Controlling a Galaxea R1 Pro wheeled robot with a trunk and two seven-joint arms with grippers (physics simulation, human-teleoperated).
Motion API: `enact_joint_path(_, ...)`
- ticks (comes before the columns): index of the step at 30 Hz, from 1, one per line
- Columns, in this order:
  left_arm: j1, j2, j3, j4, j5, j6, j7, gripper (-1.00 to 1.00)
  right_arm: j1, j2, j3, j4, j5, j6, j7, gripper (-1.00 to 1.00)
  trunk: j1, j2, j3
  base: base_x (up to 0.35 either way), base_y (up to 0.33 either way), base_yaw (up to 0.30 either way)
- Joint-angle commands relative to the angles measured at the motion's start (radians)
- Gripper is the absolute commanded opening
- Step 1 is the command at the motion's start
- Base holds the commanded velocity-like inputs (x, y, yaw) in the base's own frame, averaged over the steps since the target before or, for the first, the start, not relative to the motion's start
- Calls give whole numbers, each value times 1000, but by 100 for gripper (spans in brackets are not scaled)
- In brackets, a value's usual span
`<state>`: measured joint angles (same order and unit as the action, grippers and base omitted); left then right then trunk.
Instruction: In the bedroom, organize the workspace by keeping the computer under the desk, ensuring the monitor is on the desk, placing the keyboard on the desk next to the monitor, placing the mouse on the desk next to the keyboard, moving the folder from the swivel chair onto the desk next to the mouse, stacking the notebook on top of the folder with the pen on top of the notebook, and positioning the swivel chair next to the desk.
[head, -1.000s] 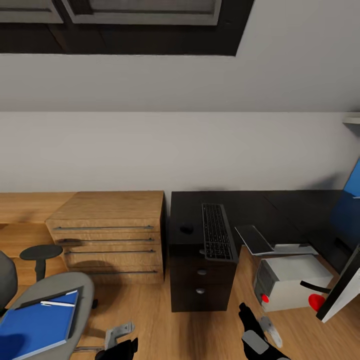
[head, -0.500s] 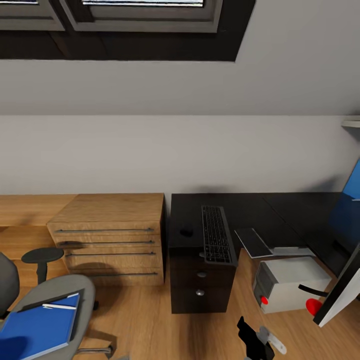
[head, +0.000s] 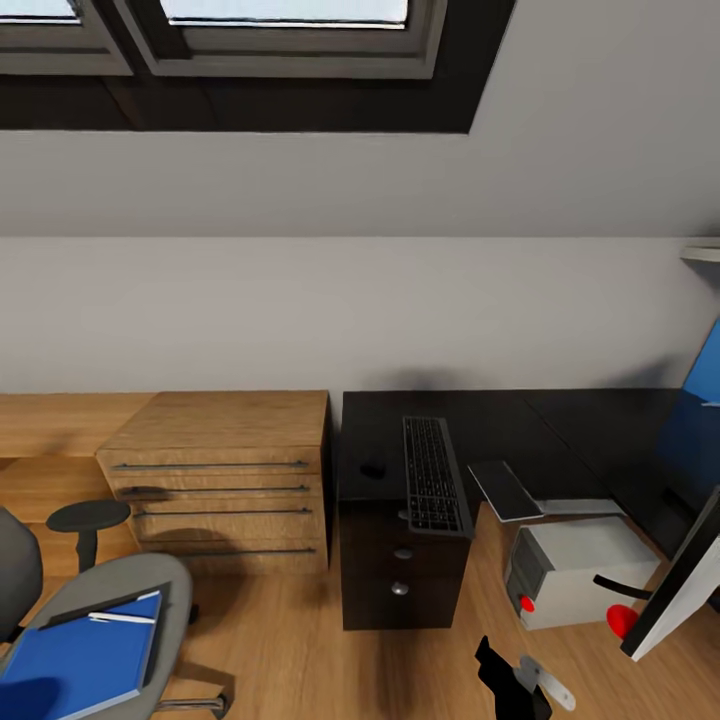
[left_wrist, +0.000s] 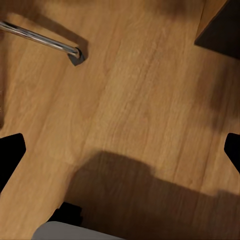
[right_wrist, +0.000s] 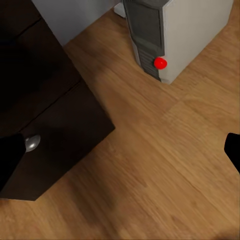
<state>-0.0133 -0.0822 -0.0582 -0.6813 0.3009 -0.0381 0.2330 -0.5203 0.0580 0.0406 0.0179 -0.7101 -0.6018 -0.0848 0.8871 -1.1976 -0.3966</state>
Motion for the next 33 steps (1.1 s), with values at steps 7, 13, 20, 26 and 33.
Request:
enact_joint_path(7,-1,0,-6,10,10,-25,9,100,17,-1,9,0,17,-6,-3,100,-27,49,21,0,0,0)
enact_joint_path(13,-1,0,-7,13,9,-30,10,100,38,-1,11,0,164,-5,-1,100,-50,91,40,0,0,0)
enact_joint_path(20,-1,0,-8,14,2,-29,9,100,59,0,11,3,382,0,-1,100,-77,140,62,0,0,0)
enact_joint_path(26,-1,1,-7,14,-36,-29,11,100,66,5,12,3,452,3,-1,100,-100,182,80,0,0,0)
enact_joint_path(33,-1,1,-6,14,-42,-29,11,100,66,6,12,4,459,3,0,100,-127,231,102,0,0,0)
